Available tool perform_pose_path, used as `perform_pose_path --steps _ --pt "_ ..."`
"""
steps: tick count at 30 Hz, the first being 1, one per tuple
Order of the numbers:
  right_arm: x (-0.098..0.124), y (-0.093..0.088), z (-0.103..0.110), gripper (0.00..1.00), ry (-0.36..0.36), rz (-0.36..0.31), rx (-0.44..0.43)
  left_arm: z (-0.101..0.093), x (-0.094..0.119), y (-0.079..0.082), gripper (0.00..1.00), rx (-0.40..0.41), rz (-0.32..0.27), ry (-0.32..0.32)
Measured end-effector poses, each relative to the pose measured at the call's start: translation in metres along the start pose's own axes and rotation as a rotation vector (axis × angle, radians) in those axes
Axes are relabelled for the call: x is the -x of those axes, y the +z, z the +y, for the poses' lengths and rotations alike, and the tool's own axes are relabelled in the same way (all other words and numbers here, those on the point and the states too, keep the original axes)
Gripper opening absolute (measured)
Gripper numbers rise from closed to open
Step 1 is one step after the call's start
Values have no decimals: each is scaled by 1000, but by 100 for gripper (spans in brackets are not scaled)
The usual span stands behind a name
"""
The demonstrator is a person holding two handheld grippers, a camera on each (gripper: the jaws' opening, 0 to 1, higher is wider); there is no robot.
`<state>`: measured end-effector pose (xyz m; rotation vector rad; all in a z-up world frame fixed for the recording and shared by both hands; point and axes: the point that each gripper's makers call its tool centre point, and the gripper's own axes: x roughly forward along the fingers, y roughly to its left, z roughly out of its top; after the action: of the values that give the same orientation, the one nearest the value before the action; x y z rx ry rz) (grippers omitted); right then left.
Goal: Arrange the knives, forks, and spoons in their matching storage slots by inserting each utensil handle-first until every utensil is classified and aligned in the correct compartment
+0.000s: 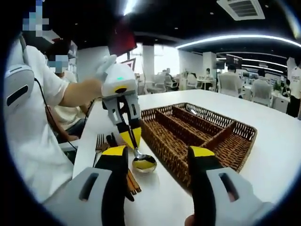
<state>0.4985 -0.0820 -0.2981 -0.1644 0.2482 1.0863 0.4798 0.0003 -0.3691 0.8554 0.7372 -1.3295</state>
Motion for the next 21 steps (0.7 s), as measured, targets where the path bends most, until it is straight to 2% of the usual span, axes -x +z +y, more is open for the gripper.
perform_pose_path --steps 7,14,21 --pt "1 4 2 53 7 -15 -4 13 23 0 1 1 -1 12" --pt "1 7 2 53 9 -17 -1 25 36 4 1 -8 2 22" --pt "1 8 1 53 10 -14 -1 46 49 8 1 -6 -3 36"
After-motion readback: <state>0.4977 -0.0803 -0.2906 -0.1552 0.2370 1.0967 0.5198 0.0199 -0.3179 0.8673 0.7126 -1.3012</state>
